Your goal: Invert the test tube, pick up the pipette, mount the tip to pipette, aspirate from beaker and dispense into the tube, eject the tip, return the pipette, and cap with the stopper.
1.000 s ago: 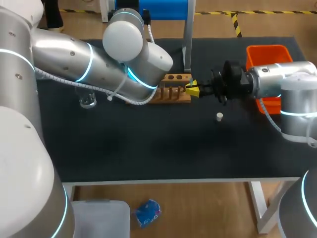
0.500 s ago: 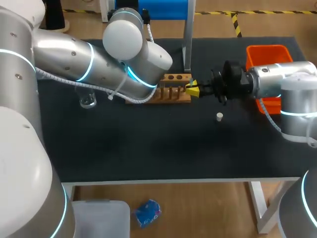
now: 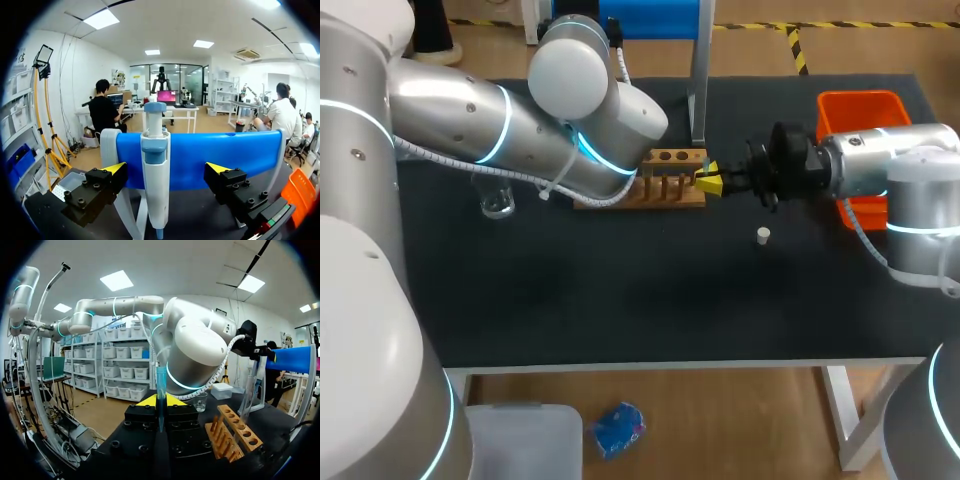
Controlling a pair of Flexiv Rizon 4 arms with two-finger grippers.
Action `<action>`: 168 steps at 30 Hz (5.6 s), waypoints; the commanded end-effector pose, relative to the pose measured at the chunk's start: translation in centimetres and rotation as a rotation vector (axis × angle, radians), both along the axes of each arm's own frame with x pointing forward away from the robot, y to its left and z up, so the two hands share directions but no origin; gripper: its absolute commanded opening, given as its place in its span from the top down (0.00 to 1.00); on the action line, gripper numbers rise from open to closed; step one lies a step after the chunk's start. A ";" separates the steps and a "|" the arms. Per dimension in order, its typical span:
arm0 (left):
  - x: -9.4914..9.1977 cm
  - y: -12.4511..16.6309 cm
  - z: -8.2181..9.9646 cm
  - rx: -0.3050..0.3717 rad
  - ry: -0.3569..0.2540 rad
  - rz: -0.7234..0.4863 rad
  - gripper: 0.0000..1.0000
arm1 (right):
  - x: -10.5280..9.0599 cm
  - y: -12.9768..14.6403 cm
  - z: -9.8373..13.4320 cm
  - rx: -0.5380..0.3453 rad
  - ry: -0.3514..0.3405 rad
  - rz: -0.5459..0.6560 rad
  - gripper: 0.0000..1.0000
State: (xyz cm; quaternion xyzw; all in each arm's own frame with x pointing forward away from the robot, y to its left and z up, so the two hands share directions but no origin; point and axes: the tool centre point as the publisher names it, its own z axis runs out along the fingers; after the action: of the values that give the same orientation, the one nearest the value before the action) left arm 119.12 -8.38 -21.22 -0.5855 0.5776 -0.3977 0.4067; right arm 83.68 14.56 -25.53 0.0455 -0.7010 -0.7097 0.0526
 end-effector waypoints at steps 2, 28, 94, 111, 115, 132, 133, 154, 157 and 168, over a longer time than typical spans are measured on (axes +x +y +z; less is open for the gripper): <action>0.2 0.0 -0.2 -0.002 -0.001 -0.001 0.00 | -0.1 -0.1 0.0 0.000 -0.001 -0.002 1.00; -0.3 0.3 -0.2 -0.013 -0.006 0.007 1.00 | -0.1 -0.1 0.0 0.000 -0.001 -0.002 1.00; -1.1 7.5 11.1 0.152 0.048 -0.762 1.00 | -0.1 -0.1 0.0 0.000 -0.001 -0.002 1.00; -8.0 9.4 9.4 -0.007 -0.234 -1.107 1.00 | -0.1 -0.1 0.0 0.000 -0.001 -0.002 1.00; -9.9 9.2 9.5 -0.030 -0.259 -1.157 1.00 | -0.1 -0.1 0.0 0.000 -0.001 -0.002 1.00; -13.0 6.8 10.9 0.016 -0.233 -1.252 1.00 | -0.1 -0.1 0.0 0.000 -0.001 -0.002 1.00; -13.0 6.8 10.9 0.016 -0.233 -1.252 1.00 | -0.1 -0.1 0.0 0.000 -0.001 -0.002 1.00; -26.3 -3.3 13.5 -0.049 -0.207 -1.380 1.00 | -0.1 -0.1 0.0 0.000 -0.001 -0.002 1.00; -27.9 -4.7 13.8 -0.085 -0.227 -1.361 1.00 | -0.1 -0.1 0.0 0.000 -0.001 -0.002 1.00; -30.8 -8.6 14.6 -0.205 -0.245 -1.337 1.00 | -0.1 -0.1 0.0 0.000 -0.001 -0.002 1.00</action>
State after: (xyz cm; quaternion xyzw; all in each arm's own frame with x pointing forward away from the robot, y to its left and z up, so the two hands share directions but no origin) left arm 88.79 -16.39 -6.49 -0.0616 0.7328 -0.6760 0.0482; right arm 83.68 14.55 -25.54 0.0455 -0.7011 -0.7097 0.0526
